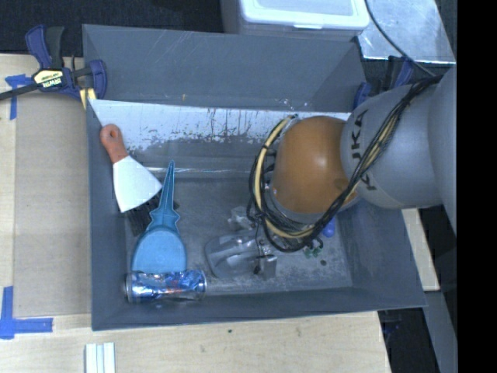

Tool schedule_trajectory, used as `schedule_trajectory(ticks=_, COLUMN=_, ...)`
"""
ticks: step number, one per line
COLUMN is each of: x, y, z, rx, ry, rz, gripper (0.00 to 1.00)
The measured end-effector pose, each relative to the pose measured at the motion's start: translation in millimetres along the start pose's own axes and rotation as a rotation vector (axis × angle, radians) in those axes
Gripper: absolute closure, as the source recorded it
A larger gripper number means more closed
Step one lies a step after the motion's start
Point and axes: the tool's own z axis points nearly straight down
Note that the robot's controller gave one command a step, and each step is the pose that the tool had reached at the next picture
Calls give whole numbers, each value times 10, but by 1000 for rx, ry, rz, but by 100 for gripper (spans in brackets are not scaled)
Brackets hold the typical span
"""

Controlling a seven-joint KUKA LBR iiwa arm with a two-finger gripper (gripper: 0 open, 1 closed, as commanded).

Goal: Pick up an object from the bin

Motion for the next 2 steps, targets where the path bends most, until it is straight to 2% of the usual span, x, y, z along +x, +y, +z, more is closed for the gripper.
schedule_trajectory(ticks=1, x=167, y=43, z=-908, rx=2, ry=8, rz=57, gripper=100)
schedule_trajectory(ticks=2, x=8, y=-116, z=-1682, rx=2, ry=-6, rz=13, gripper=100)
